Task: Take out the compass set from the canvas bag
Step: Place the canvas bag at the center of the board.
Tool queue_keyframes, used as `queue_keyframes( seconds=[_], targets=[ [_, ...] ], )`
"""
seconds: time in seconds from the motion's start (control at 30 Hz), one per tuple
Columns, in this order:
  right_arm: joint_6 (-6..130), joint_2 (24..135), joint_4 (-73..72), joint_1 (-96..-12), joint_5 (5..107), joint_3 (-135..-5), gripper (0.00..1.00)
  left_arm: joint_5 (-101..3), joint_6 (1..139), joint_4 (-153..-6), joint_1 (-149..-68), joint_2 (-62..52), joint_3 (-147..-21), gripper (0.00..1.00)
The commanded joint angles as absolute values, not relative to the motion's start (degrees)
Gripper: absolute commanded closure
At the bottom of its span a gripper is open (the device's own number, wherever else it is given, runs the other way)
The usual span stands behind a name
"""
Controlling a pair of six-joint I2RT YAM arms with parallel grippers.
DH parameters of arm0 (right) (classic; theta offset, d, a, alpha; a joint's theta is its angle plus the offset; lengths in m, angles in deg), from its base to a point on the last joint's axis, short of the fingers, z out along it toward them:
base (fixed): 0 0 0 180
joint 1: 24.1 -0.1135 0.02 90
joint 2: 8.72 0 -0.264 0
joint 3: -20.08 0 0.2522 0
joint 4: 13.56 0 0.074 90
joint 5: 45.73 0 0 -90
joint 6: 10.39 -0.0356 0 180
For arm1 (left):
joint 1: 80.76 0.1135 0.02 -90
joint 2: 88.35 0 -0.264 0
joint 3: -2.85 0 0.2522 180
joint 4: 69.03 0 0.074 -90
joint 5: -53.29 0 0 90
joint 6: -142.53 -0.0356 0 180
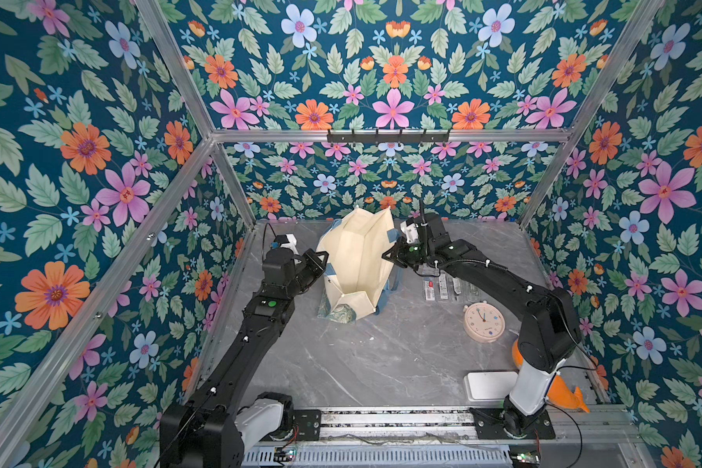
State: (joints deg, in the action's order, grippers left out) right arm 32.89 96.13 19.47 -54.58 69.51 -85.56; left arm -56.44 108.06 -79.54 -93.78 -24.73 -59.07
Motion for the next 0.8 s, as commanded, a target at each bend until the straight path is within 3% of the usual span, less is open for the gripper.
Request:
queue_keyframes(
  seconds=[0.0,0.13,0.4,0.5,0.63,0.77],
  targets=[
    [38.8,97.2,30.2,-53.6,68.7,-90.0,1.00,-58.1,108.2,-79.2,-93.7,-24.3,-59.0,1.00],
    [40.9,98.3,34.4,-52.1,68.9,-94.3,1.00,-59.4,108.9,-78.0,-93.6,-23.5,-57.3,0.94],
    [44.4,103.7,39.8,-51.8,70.1,-101.8,0.99,-59.1,108.0,-77.1,-93.6,-23.3,-56.4,0.53],
    [45.7,104.1,40.6,-51.6,69.1,-102.6,0.82,-58.2,105.4,-77.5,-93.6,-22.5,-57.3,0.42],
    [50.9,101.7,44.2,-51.6,63.9,-105.5,0.54,-53.0,92.6,-81.8,-93.6,-21.9,-62.1,0.11],
    [62.7,92.1,39.5,-50.8,49.2,-97.7,0.38,-52.1,75.8,-83.0,-91.3,-22.9,-64.1,0.06]
  ],
)
